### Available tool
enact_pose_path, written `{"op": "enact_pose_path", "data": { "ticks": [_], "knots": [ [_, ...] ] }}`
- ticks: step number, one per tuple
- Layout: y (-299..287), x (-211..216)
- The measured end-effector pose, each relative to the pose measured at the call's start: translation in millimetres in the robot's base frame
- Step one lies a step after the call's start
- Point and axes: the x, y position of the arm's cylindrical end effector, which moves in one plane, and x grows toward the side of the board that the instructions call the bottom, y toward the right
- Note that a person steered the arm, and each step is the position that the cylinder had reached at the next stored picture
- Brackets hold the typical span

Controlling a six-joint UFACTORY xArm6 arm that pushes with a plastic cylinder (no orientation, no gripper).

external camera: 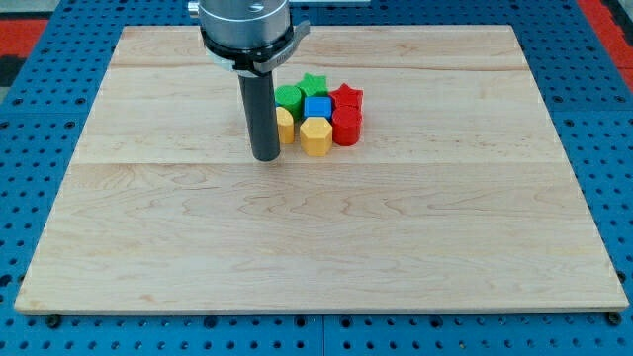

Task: Move the blue cube into the yellow heart

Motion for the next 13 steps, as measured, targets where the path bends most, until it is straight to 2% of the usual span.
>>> {"op": "enact_pose_path", "data": {
  "ticks": [1, 3, 4, 5, 9, 10, 13],
  "knots": [
    [43.5, 25.2],
    [128.4, 9.9],
    [95.4, -11.5],
    [90.8, -31.4],
    [115.3, -117.7],
    [140.5, -113.6],
    [97.0, -87.3]
  ]
}}
